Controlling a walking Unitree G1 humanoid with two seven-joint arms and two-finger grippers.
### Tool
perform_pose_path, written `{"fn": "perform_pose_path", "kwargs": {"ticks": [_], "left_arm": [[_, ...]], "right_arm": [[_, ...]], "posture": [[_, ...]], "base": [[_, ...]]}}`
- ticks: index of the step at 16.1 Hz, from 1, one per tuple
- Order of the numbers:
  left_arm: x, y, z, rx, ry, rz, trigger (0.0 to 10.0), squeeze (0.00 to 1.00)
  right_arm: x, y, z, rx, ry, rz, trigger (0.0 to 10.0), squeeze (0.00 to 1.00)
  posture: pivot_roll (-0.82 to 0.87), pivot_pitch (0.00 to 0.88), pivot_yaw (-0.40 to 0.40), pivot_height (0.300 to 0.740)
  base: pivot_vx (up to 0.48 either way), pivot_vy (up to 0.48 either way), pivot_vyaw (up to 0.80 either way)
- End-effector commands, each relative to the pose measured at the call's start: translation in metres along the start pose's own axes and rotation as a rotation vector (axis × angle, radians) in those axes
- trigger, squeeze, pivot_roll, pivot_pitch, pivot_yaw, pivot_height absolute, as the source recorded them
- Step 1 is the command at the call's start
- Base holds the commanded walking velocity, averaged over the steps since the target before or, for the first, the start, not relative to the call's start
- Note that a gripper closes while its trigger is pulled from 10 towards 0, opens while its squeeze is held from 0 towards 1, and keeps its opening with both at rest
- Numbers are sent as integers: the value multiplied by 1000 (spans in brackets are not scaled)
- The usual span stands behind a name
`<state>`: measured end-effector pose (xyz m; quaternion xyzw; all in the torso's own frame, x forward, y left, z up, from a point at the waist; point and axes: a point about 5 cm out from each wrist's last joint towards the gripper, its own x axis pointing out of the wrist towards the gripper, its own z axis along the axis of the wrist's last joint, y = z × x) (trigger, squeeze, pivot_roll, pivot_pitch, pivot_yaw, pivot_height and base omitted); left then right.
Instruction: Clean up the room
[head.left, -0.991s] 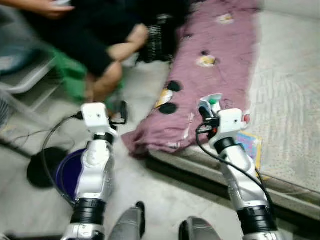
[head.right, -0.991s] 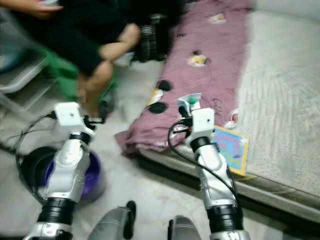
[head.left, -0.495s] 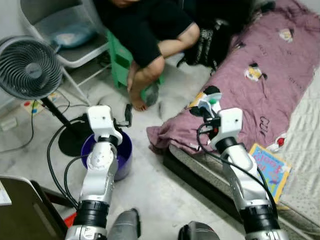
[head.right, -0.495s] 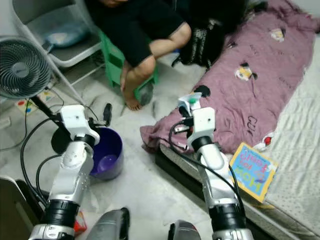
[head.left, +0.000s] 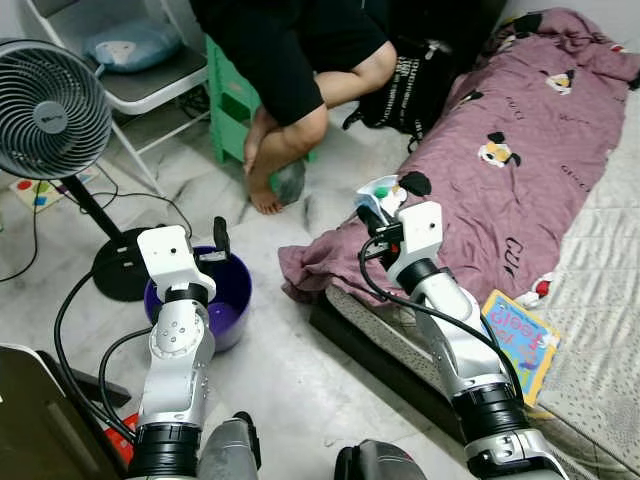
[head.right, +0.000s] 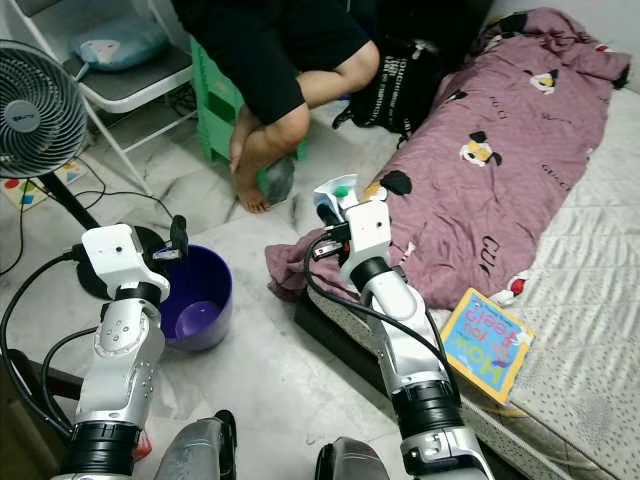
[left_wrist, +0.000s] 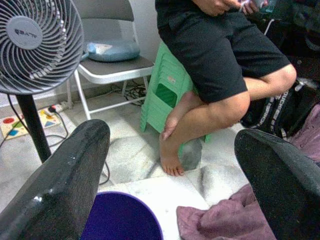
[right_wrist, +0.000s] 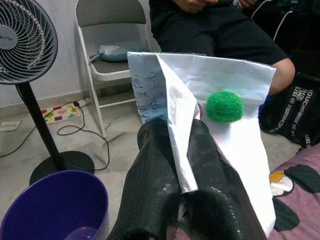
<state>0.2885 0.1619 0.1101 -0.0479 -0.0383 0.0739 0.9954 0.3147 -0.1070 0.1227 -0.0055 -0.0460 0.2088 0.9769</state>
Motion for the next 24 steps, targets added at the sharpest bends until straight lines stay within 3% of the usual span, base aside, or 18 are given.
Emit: {"fn": "perform_pose_path", "kwargs": {"ticks": [1, 13, 24], "left_arm": [[-1, -3, 0, 13, 1, -8, 10000, 0], [4, -14, 1, -2, 24, -106, 10000, 0], [4, -21, 3, -38, 12, -175, 10000, 0]], "right_arm": [[-3, 0, -3, -12, 8, 2, 10000, 0], [-9, -4, -6, -8, 4, -37, 10000, 0], [-10, -4, -5, -13, -3, -37, 10000, 0]], "posture": [[29, 138, -70, 740], [-2, 153, -37, 740], [-10, 148, -33, 740]], "base": [[0, 0, 800], [0, 0, 800], [68, 0, 304]]}}
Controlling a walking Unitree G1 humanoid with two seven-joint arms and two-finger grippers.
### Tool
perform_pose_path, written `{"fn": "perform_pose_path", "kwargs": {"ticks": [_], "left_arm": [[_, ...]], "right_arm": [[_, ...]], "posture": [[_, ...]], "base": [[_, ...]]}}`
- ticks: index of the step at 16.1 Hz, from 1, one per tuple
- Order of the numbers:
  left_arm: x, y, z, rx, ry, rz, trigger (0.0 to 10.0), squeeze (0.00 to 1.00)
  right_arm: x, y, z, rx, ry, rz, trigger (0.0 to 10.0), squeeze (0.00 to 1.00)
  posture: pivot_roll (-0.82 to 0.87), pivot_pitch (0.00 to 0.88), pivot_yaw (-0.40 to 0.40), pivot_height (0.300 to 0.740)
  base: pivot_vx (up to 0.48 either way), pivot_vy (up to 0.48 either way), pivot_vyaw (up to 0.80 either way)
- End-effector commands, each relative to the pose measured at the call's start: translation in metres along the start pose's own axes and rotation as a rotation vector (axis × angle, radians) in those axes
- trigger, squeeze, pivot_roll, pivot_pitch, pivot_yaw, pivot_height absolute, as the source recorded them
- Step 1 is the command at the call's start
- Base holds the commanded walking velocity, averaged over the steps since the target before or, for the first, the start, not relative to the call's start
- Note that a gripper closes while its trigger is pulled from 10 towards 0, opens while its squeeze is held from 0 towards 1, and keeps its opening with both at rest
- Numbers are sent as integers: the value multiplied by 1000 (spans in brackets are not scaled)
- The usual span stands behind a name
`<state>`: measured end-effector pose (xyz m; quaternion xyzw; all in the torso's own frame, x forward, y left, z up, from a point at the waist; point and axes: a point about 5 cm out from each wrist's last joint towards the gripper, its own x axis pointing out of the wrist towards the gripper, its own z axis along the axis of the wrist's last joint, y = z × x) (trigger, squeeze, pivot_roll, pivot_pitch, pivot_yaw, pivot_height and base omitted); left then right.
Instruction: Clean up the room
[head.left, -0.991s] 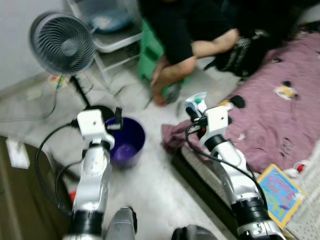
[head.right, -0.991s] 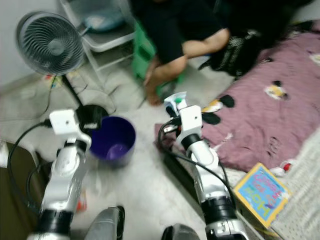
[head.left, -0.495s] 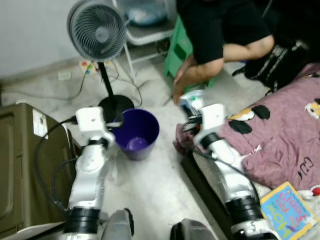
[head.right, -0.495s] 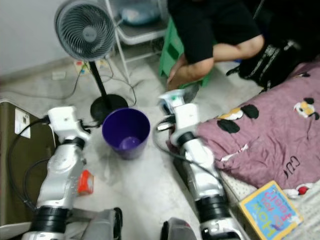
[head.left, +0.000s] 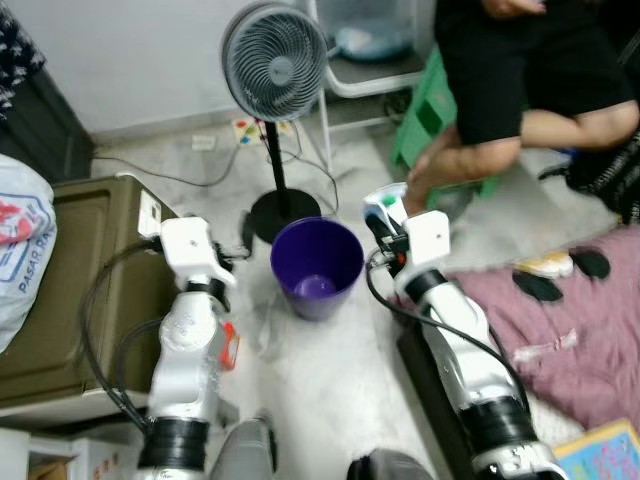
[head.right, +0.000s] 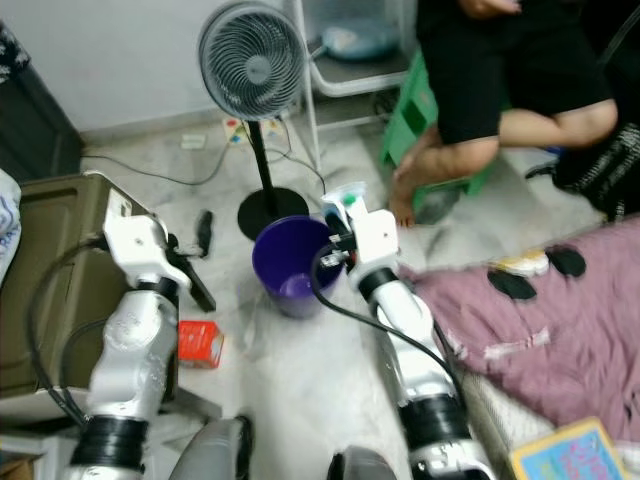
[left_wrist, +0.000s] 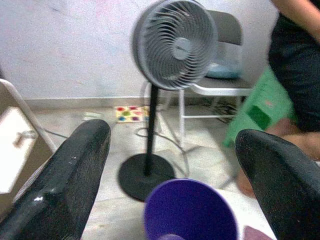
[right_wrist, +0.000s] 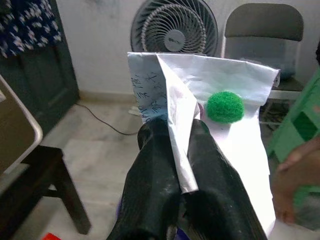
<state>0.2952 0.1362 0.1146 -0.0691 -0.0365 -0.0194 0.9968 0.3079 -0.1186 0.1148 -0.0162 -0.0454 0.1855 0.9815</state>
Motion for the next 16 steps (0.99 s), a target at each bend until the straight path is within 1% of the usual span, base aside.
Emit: {"fn": "perform_pose_path", "kwargs": {"ticks": [1, 10, 14, 16], "left_arm": [[0, 5, 1, 11, -3, 10, 10000, 0], [2, 5, 2, 3, -1, 12, 10000, 0], [2, 7, 2, 18, 5, 39, 10000, 0], [3, 7, 2, 17, 5, 37, 10000, 0]], "right_arm": [[1, 4, 2, 10, -9, 9, 10000, 0], [3, 2, 3, 6, -10, 6, 10000, 0], [2, 0, 3, 29, -13, -10, 10000, 0], [3, 1, 3, 15, -14, -1, 10000, 0]], "posture": [[-10, 148, -33, 740], [-15, 163, -36, 740], [-16, 165, -35, 740], [-16, 165, -33, 740]], "base": [[255, 0, 0], [257, 0, 0], [0, 0, 0], [0, 0, 0]]}}
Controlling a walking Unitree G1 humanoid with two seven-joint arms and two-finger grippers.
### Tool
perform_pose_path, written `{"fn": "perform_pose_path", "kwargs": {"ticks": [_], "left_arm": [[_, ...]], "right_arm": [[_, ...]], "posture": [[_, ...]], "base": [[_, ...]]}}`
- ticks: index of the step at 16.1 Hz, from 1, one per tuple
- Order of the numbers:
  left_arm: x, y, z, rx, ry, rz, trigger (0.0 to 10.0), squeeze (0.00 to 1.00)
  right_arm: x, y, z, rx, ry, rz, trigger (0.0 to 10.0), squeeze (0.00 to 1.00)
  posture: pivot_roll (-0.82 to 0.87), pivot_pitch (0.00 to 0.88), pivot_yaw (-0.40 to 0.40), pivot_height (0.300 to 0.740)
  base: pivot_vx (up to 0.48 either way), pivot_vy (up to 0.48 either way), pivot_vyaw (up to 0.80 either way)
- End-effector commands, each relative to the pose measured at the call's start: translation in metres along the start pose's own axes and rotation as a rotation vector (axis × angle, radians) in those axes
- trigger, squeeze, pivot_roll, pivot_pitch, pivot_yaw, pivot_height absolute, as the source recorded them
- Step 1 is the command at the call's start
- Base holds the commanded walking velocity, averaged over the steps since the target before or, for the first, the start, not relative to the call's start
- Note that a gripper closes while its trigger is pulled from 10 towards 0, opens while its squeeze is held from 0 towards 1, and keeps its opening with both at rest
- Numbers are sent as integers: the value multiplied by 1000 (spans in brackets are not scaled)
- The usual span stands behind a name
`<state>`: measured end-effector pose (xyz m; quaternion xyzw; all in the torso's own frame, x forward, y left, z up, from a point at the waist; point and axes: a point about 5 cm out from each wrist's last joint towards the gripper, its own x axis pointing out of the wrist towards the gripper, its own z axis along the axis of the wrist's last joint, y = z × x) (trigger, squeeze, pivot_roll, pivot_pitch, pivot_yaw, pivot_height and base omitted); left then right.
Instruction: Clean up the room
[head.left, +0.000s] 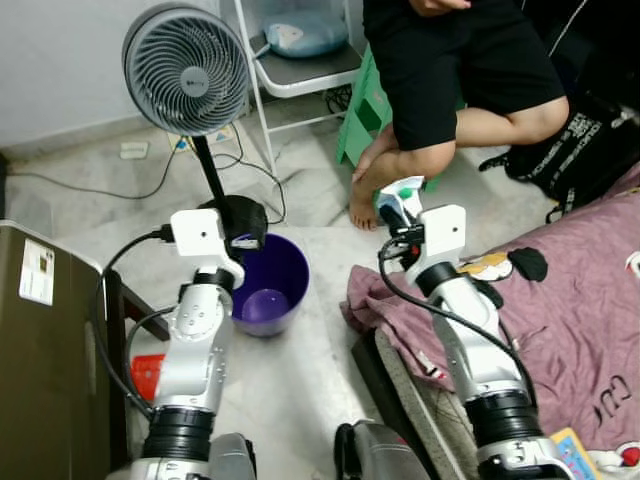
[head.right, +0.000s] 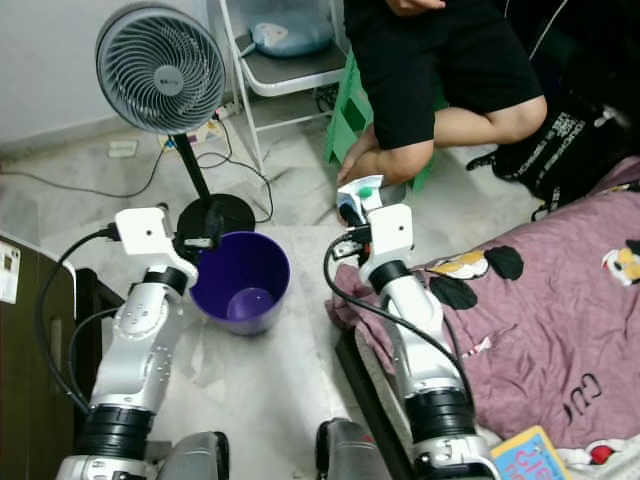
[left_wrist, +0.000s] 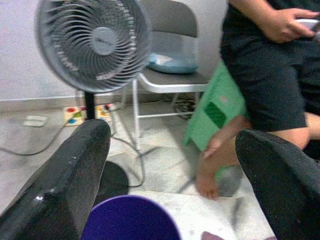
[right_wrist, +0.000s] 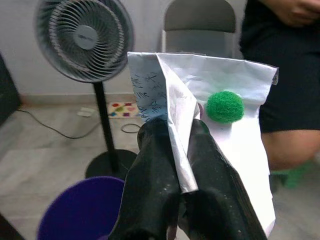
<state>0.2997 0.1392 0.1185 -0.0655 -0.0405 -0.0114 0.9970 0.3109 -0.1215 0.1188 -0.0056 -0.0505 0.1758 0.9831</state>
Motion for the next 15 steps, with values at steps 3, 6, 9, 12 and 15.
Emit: {"fn": "perform_pose_path", "kwargs": {"ticks": [3, 6, 9, 12, 15], "left_arm": [[-1, 5, -2, 14, 13, 26, 10000, 0], [-1, 4, -2, 12, 10, 21, 10000, 0], [-1, 1, 0, 6, -4, -7, 10000, 0], [-1, 1, -1, 4, -5, -11, 10000, 0], [-1, 1, -1, 4, -5, -15, 10000, 0]], "right_arm": [[1, 8, 1, -21, -5, 33, 10000, 0], [1, 7, 0, -18, -5, 31, 10000, 0], [1, 7, 0, -6, -4, 26, 10000, 0], [1, 7, 0, -9, -5, 28, 10000, 0], [0, 7, 0, -10, -6, 30, 10000, 0]], "posture": [[-15, 165, -31, 740], [-15, 165, -31, 740], [-15, 165, -31, 740], [-17, 155, -30, 740], [-16, 154, -28, 740]], "base": [[0, 0, 533], [0, 0, 800], [0, 0, 267], [263, 0, 0], [286, 0, 0]]}}
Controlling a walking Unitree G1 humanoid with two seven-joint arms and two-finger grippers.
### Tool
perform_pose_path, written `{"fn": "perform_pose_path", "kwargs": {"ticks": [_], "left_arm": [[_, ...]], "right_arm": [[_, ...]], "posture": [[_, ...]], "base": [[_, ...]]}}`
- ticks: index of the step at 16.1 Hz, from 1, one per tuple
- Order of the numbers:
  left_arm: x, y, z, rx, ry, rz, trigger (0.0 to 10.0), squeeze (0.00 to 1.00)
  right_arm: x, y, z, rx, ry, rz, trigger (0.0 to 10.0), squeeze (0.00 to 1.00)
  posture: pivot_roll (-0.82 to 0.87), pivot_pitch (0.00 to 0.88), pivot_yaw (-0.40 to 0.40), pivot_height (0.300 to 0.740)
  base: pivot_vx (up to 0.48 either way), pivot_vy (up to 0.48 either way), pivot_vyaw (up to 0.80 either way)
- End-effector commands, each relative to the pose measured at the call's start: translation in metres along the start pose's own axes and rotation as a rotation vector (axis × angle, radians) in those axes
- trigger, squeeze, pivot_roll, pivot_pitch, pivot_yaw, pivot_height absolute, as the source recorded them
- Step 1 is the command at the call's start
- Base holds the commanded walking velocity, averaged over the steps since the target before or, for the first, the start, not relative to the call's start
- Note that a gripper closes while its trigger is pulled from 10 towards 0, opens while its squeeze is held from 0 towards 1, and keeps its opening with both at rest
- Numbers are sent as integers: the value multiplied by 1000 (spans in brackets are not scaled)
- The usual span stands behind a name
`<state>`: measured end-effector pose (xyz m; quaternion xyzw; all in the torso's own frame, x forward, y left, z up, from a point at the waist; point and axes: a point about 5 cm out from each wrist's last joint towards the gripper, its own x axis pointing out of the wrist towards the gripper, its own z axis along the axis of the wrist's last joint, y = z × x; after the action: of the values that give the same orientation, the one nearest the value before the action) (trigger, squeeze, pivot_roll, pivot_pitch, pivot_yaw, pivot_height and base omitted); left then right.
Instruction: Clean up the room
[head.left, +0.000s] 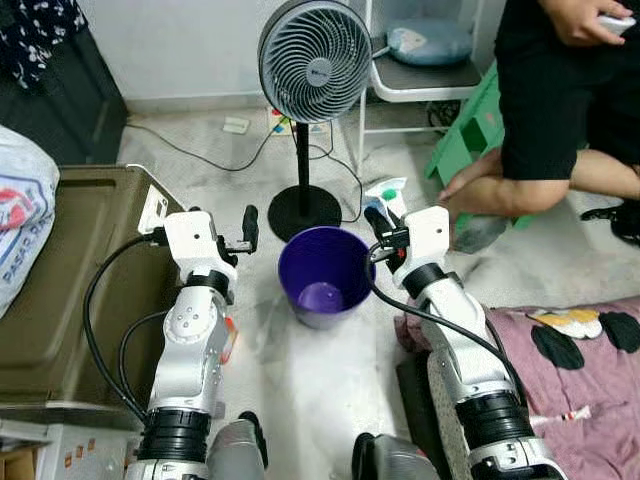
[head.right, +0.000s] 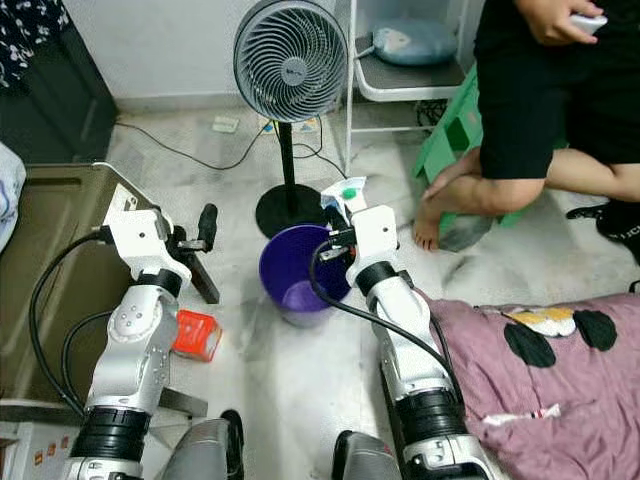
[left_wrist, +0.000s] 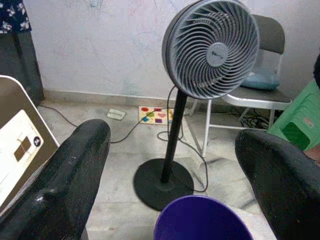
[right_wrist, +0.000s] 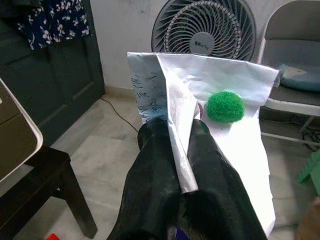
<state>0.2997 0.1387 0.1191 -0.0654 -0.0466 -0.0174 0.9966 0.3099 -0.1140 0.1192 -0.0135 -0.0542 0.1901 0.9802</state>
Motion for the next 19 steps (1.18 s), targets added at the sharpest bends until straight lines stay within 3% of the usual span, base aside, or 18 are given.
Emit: {"fn": "perform_pose_path", "kwargs": {"ticks": [1, 16, 19], "left_arm": [[-1, 1, -2, 4, 7, -3, 10000, 0], [1, 1, -1, 3, 6, -2, 10000, 0], [2, 3, -2, 17, 12, 26, 10000, 0]], "right_arm": [[-1, 0, -1, 5, -1, 3, 10000, 0], [0, 1, 2, -7, -22, 13, 10000, 0], [0, 1, 2, -11, -22, 13, 10000, 0]], "posture": [[-16, 154, -28, 740], [-18, 163, -29, 740], [-17, 162, -29, 740]], "base": [[292, 0, 0], [316, 0, 0], [0, 0, 0]]}}
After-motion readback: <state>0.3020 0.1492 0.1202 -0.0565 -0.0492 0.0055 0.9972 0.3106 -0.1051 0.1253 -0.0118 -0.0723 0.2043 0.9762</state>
